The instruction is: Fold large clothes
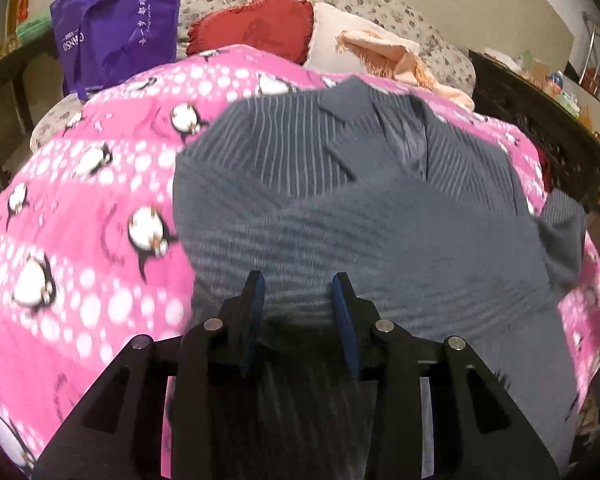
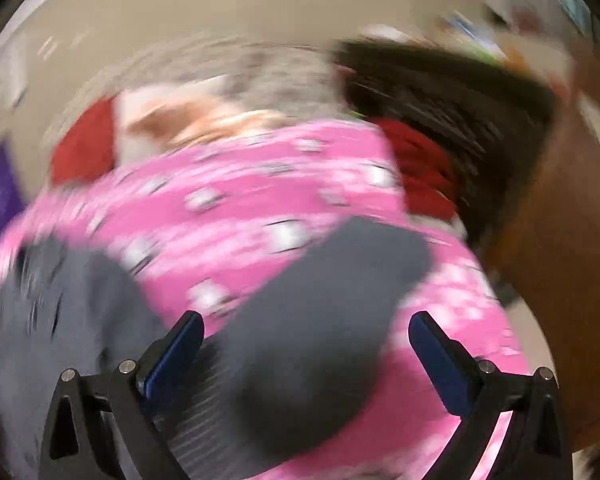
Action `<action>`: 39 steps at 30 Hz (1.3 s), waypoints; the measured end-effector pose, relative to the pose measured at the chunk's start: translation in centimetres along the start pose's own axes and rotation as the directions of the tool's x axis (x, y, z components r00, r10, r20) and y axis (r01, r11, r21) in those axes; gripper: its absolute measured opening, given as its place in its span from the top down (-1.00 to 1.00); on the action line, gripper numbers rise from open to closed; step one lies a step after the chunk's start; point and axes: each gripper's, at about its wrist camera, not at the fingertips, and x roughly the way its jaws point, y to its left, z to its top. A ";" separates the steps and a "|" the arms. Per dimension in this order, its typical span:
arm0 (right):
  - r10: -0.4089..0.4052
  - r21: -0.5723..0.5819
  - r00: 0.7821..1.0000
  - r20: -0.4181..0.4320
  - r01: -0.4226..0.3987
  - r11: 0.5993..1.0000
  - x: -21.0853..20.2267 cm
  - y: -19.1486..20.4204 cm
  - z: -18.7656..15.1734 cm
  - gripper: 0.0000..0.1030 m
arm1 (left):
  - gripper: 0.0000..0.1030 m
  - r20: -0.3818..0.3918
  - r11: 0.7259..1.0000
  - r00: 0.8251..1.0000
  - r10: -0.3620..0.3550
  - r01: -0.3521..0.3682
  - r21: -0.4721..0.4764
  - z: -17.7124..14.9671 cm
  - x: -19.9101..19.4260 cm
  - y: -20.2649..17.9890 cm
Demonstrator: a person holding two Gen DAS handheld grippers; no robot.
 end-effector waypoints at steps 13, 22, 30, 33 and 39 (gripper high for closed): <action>0.257 0.443 0.962 -0.096 -0.190 0.876 10.1 -10.7 3.5 0.43 | 0.22 0.004 0.998 0.999 -0.046 0.046 -0.032 -1.6 1.7 0.6; 0.010 0.375 0.997 0.073 -0.037 0.926 -0.2 -12.7 5.1 0.87 | 0.22 0.009 0.997 0.998 -0.064 0.065 -0.045 -1.5 1.7 0.9; -0.064 0.384 0.988 0.141 0.005 0.923 -10.6 -12.5 1.9 0.87 | 0.19 0.003 0.996 0.997 -0.074 0.074 -0.047 -1.5 1.6 0.9; 0.019 0.326 0.990 0.140 -0.064 0.943 -11.8 -9.2 1.7 0.87 | 0.19 -0.019 0.996 0.997 -0.070 0.069 -0.060 -0.7 0.8 1.0; 0.206 0.234 0.971 0.120 -0.229 0.945 -9.1 -0.3 2.1 0.87 | 0.18 -0.011 0.986 0.999 0.049 -0.050 -0.160 0.5 -4.7 4.1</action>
